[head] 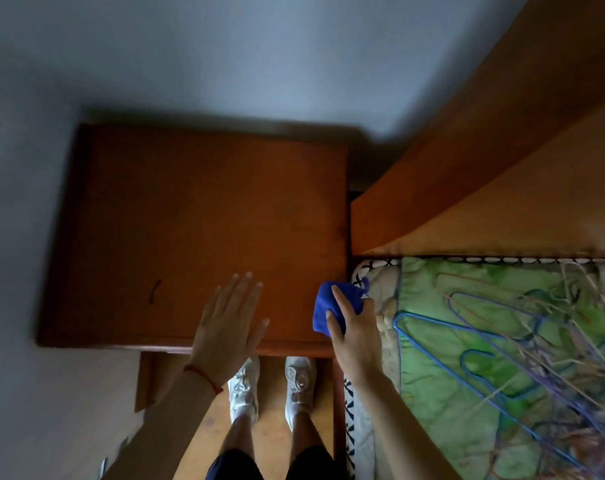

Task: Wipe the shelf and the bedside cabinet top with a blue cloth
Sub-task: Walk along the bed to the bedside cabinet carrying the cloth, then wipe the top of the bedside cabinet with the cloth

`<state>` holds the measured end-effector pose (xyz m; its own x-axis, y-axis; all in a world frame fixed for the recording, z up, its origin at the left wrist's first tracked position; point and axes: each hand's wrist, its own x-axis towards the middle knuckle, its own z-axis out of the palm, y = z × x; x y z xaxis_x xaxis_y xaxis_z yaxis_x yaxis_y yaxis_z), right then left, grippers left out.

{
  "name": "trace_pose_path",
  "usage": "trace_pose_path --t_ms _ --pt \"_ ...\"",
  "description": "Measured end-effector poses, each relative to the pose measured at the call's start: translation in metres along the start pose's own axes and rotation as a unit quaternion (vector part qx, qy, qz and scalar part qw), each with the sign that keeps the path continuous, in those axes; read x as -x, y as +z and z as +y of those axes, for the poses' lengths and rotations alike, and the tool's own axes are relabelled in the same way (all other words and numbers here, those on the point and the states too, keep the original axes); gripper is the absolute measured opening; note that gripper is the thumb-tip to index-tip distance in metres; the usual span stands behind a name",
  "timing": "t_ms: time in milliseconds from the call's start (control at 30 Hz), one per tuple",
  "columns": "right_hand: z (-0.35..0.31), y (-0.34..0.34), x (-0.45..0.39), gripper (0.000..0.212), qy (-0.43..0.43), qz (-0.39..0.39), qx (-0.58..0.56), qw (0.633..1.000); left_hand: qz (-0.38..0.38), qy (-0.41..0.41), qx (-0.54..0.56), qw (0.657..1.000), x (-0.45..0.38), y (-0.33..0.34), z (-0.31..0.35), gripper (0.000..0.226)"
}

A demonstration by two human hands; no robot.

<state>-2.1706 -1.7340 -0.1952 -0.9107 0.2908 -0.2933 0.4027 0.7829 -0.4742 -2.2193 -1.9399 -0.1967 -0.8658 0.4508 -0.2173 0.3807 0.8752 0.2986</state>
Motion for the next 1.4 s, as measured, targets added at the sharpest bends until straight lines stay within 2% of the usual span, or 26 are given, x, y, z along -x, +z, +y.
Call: trace_pose_path --t_ms 133,267,367,467,600,800,1067,1133,1267,1333,1400 --pt "0.01 0.033 -0.013 0.05 0.035 0.05 0.058 0.996 -0.014 -0.001 -0.02 1.0 -0.019 0.038 -0.015 0.058" --pt "0.01 0.045 -0.028 0.049 0.012 0.132 0.123 0.984 -0.022 0.004 -0.031 0.999 -0.021 0.063 -0.024 0.059" --pt "0.013 0.053 -0.037 0.045 0.011 0.178 0.141 0.974 -0.004 0.016 -0.034 0.999 -0.019 0.072 -0.029 0.059" --pt "0.019 0.068 -0.01 0.045 0.048 0.214 0.139 0.966 0.009 0.022 -0.038 0.999 -0.019 0.074 -0.031 0.06" --pt "0.02 0.089 0.046 0.045 0.096 0.222 0.125 0.962 0.017 0.028 -0.045 0.998 -0.02 0.076 -0.032 0.06" --pt "0.016 0.095 0.011 0.043 0.128 0.287 0.143 0.939 0.036 0.044 -0.052 0.997 -0.02 0.082 -0.036 0.062" --pt "0.011 0.111 0.049 0.044 0.158 0.315 0.11 0.929 0.084 0.089 -0.035 0.992 -0.017 0.087 -0.045 0.057" --pt "-0.002 0.115 0.043 0.044 0.123 0.302 0.101 0.94 0.095 0.094 -0.026 0.991 -0.014 0.086 -0.05 0.056" --pt "-0.001 0.116 0.036 0.045 -0.007 0.252 0.106 0.962 0.118 0.093 -0.026 0.988 -0.008 0.085 -0.05 0.054" --pt "0.017 0.109 0.039 0.043 0.006 0.279 0.118 0.953 0.122 0.095 -0.027 0.988 -0.008 0.084 -0.049 0.053" --pt "0.025 0.107 0.044 0.042 0.068 0.323 0.111 0.937 0.123 0.09 -0.032 0.988 -0.009 0.085 -0.049 0.054"
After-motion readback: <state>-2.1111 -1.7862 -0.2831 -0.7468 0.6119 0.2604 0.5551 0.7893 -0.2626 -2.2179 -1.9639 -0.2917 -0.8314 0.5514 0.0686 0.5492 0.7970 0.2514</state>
